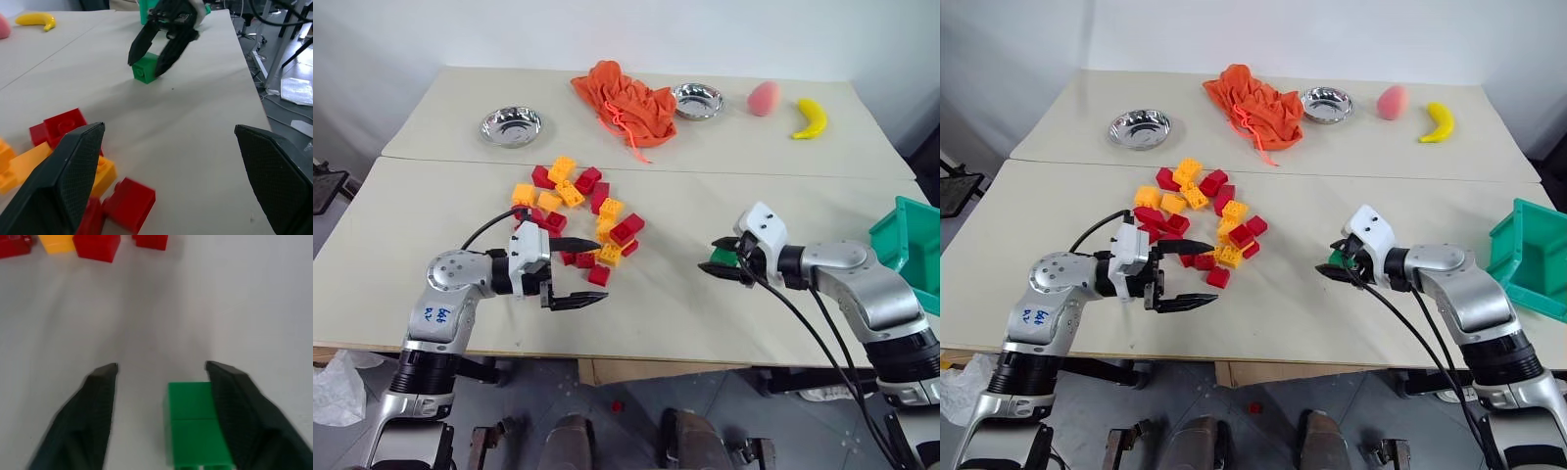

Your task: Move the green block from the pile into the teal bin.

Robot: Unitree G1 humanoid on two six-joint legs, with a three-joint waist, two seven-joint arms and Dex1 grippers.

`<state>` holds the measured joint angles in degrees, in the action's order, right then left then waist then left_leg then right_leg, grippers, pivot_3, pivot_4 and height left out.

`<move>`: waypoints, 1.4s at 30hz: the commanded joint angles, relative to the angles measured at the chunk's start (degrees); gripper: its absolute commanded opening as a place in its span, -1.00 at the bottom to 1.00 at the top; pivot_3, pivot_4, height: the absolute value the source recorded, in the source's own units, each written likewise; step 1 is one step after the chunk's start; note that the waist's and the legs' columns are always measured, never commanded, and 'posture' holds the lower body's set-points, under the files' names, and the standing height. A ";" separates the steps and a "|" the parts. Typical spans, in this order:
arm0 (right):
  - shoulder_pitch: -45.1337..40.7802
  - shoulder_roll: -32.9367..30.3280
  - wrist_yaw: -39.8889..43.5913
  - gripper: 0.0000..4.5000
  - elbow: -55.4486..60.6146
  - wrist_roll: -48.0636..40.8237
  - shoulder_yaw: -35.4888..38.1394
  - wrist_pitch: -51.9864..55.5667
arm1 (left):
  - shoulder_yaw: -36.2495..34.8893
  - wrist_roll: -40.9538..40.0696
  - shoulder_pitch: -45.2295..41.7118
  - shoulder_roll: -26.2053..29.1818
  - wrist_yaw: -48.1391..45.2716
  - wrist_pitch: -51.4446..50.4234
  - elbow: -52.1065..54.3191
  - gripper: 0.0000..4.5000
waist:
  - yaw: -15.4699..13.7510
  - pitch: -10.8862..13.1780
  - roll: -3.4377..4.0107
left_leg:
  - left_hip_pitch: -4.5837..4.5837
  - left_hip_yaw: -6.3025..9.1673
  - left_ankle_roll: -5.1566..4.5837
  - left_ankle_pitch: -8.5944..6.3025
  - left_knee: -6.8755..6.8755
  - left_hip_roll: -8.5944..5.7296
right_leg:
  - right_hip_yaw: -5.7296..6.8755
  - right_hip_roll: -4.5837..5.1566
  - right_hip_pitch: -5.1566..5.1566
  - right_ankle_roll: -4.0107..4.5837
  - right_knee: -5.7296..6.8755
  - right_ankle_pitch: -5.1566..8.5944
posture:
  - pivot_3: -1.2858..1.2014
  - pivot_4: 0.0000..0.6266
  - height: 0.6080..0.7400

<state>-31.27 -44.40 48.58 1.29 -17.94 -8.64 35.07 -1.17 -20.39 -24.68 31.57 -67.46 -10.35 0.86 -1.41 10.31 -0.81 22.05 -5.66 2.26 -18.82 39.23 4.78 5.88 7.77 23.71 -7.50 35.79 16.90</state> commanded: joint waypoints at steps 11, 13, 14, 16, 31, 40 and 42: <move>7.44 -2.86 3.88 -0.82 4.40 -4.13 10.22 2.12 | 2.50 -0.82 -3.82 -1.81 -0.98 2.61 -2.77 1.00 | -0.26 -0.01 -0.02 | 0.01 0.00 0.00 0.00 0.02 -0.01 | 0.00 0.01 -0.04 -0.06 -0.07 -0.03 | 0.03 -0.52 1.00; 9.09 -3.47 4.68 -0.59 6.13 -5.31 11.35 3.19 | 2.86 -0.81 -4.76 -2.14 -1.47 3.20 -3.98 1.00 | -0.11 -0.01 -0.02 | 0.01 0.00 0.00 0.00 0.02 -0.01 | 0.00 0.00 -0.03 -0.05 -0.07 -0.03 | 0.03 -0.52 1.00; 9.48 -3.32 4.40 -0.44 6.49 -5.27 11.85 2.68 | 2.97 -0.82 -5.11 -2.21 -1.70 3.46 -4.43 1.00 | -0.09 -0.01 -0.02 | 0.02 0.00 0.00 0.00 0.01 0.00 | 0.00 -0.01 -0.02 -0.05 -0.07 -0.03 | 0.03 -0.52 1.00; 9.85 -4.01 5.30 -0.13 6.83 -5.72 12.24 3.20 | 3.19 -0.89 -5.68 -2.36 -2.12 3.83 -5.02 1.00 | 0.04 -0.01 -0.01 | 0.01 0.00 0.00 0.00 0.01 -0.01 | 0.00 -0.01 -0.03 -0.05 -0.07 -0.03 | 0.03 -0.52 1.00; -3.97 -3.02 15.68 0.98 -14.82 5.42 1.85 -13.29 | 4.01 -1.28 -5.15 -3.43 -2.10 3.84 -3.76 1.00 | 0.20 -0.01 -0.01 | 0.01 -0.05 0.00 0.00 -0.01 0.00 | -0.02 -0.02 -0.01 -0.06 -0.11 -0.04 | 0.03 -0.52 1.00; -8.07 -0.78 22.04 0.29 -19.72 5.71 0.90 -14.46 | 3.23 -2.50 -4.16 -3.72 -1.00 3.68 -1.84 1.00 | 0.09 -0.01 -0.01 | 0.03 -0.06 0.01 0.01 -0.01 0.00 | -0.01 -0.01 0.01 -0.07 -0.12 -0.04 | 0.03 -0.52 1.00; -7.26 -0.66 21.84 -0.03 -18.72 4.45 2.30 -13.01 | 2.96 -3.78 -3.80 -4.46 -1.39 4.32 -1.15 1.00 | 0.09 -0.01 -0.01 | 0.03 -0.06 0.01 0.01 -0.01 0.00 | -0.01 -0.01 0.01 -0.08 -0.12 -0.04 | 0.03 -0.52 1.00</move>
<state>-38.03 -44.68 70.46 -18.70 -11.92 -8.94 21.50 2.91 -22.00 -28.62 27.51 -68.48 -6.99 -2.84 -1.32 10.31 -0.82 22.08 -5.72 2.27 -18.81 39.23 4.78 5.87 7.75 23.72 -7.58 35.67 16.86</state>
